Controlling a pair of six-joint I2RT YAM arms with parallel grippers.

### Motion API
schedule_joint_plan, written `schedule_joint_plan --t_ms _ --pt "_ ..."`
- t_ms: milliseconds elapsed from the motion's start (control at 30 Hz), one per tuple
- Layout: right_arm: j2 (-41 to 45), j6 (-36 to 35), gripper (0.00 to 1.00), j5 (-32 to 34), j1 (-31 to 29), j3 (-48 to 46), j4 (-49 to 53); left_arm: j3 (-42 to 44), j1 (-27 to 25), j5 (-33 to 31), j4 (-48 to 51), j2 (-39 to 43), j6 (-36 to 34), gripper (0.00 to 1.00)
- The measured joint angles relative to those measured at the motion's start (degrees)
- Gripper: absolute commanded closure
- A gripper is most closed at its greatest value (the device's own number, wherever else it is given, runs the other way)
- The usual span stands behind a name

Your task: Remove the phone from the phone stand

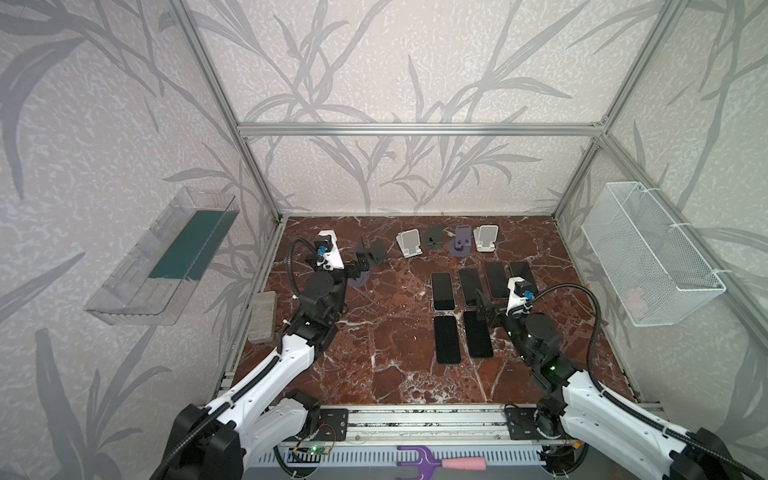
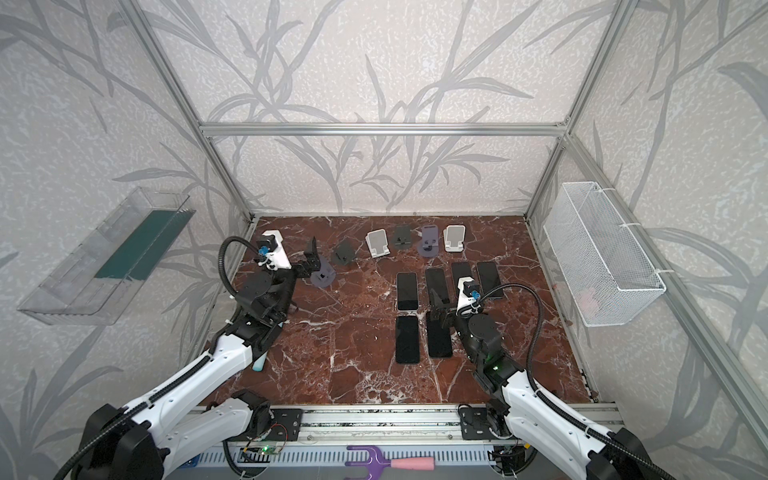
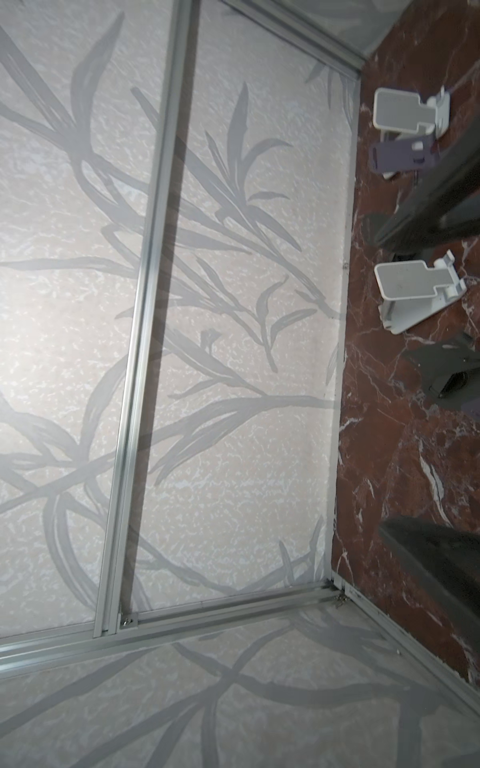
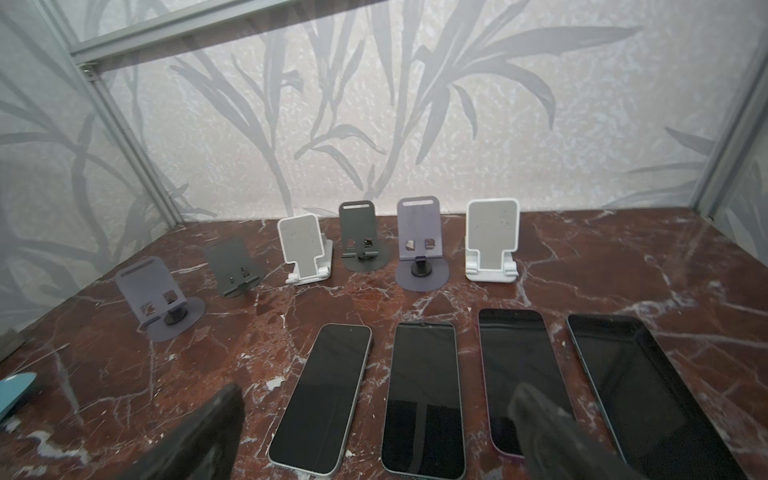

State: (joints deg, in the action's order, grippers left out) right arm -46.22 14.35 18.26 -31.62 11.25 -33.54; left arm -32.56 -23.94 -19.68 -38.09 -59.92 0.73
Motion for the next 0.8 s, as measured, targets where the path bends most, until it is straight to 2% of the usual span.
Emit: schedule_joint_plan --t_ms 233,433,633,800 --pt "-10.16 1.16 0.01 6.21 0.07 -4.22 -14.08 7.34 1.16 -3.69 -12.13 -6.88 -8.85 0.01" --pt "-14.6 3.04 0.01 8.72 0.07 -5.68 -24.41 8.55 1.68 -6.29 -15.78 -7.82 -7.45 0.01" --pt "-14.88 3.48 0.0 8.76 0.07 -7.19 -28.22 17.44 1.66 -8.44 -23.91 -14.45 -9.07 0.01" --pt "-14.45 4.17 0.0 8.7 0.35 -7.89 -26.97 22.03 1.46 -14.14 -30.6 -21.14 -11.74 0.01"
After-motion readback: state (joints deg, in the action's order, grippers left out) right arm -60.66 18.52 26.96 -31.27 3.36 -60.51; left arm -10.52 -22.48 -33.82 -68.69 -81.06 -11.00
